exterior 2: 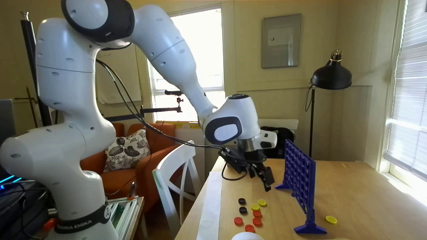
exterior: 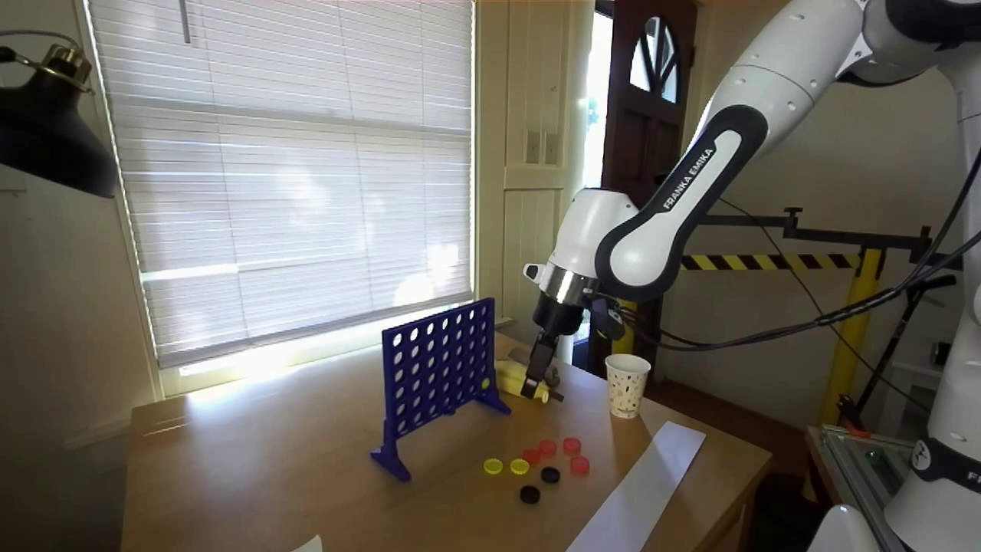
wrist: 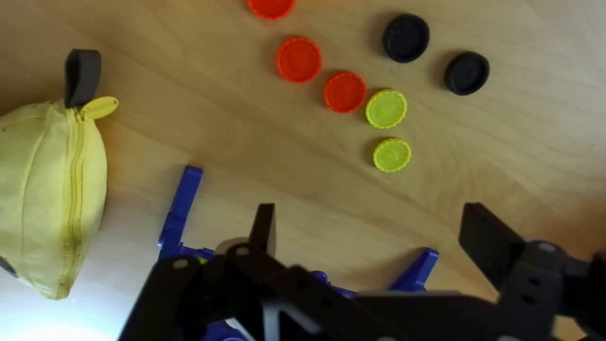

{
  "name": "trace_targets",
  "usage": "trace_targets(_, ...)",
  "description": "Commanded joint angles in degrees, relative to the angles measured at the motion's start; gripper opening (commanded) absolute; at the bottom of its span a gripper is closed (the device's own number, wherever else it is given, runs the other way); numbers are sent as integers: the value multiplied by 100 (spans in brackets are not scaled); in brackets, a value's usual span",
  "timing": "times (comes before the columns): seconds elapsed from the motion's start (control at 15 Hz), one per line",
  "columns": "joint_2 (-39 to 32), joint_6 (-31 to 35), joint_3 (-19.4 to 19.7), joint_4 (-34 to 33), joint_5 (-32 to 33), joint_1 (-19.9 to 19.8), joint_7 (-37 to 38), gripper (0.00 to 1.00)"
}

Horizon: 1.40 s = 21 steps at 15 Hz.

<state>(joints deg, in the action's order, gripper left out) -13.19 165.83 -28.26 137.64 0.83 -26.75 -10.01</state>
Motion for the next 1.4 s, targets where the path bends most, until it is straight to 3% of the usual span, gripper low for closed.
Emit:
trace_targets(0.0,-40,-395,778,-235,-427,721,-533,100)
trace_targets(0.47,-248,-380,1876,-398,-235,1828,-355,100)
trace_targets(1.0,-896,-94,2109,-800,-118,2353,-274,100)
trace_targets(1.07,-625,-202,2013,-582,-272,2221,-393,100)
trace_targets(1.33,-817,-160,2036,-713,-232,2299,-366,100)
